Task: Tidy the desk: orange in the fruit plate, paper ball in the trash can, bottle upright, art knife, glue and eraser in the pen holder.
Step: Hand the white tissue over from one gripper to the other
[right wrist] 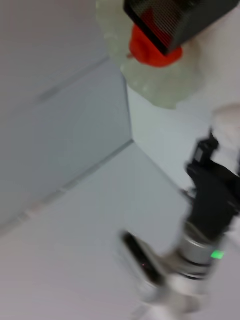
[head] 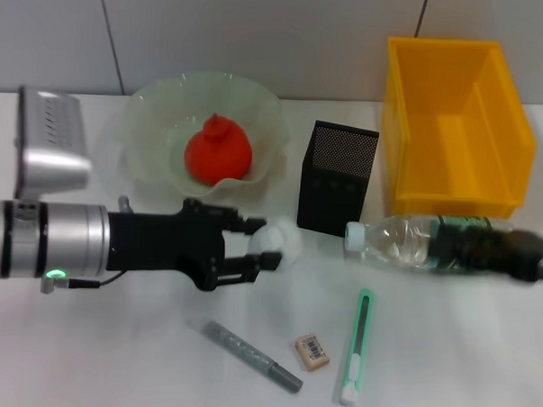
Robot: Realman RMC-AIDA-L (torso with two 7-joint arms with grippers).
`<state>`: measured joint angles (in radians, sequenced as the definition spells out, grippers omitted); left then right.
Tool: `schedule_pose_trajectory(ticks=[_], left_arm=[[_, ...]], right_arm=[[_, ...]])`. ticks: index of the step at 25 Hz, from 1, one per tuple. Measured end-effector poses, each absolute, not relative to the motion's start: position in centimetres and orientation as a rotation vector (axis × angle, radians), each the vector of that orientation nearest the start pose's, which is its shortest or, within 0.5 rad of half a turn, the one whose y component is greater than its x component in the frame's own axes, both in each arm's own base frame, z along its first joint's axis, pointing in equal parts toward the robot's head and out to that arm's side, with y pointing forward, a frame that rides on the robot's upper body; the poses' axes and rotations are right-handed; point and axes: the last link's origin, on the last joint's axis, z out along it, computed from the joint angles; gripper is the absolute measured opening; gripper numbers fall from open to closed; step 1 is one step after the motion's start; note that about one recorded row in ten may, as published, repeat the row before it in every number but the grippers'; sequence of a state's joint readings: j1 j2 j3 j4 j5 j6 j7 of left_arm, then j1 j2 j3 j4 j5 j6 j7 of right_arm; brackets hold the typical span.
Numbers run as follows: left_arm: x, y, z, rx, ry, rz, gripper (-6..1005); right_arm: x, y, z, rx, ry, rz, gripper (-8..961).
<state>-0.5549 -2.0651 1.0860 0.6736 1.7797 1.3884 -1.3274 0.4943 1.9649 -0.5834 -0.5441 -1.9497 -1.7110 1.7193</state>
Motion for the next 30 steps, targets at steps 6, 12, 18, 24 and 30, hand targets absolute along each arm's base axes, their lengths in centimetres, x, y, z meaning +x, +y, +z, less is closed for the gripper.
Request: schedule_pose_trajectory(ticks=[6, 12, 18, 24, 30], left_arm=[[-20.7, 33.3, -1.8, -2.815, -0.144, -0.866, 492], [-19.9, 32.4, -1.6, -2.752, 0.036, -1.007, 489], [-20.0, 31.6, -2.0, -2.74, 0.092, -1.065, 488], [-20.1, 31.3, -2.1, -2.742, 0.1, -1.079, 487], [-20.3, 31.2, -2.3, -2.748, 0.076, -1.088, 486]], right_arm=[[28.1, 32.2, 6.9, -2.446, 1.649, 1.111, 791], [26.9, 32.0, 7.4, -2.407, 1.904, 1.204, 791], [25.0, 32.1, 6.0, -2.432, 2.059, 1.234, 791], [23.4, 32.5, 4.3, -2.496, 2.089, 1.198, 790], [22.1, 32.8, 2.8, -2.549, 2.097, 1.151, 790]])
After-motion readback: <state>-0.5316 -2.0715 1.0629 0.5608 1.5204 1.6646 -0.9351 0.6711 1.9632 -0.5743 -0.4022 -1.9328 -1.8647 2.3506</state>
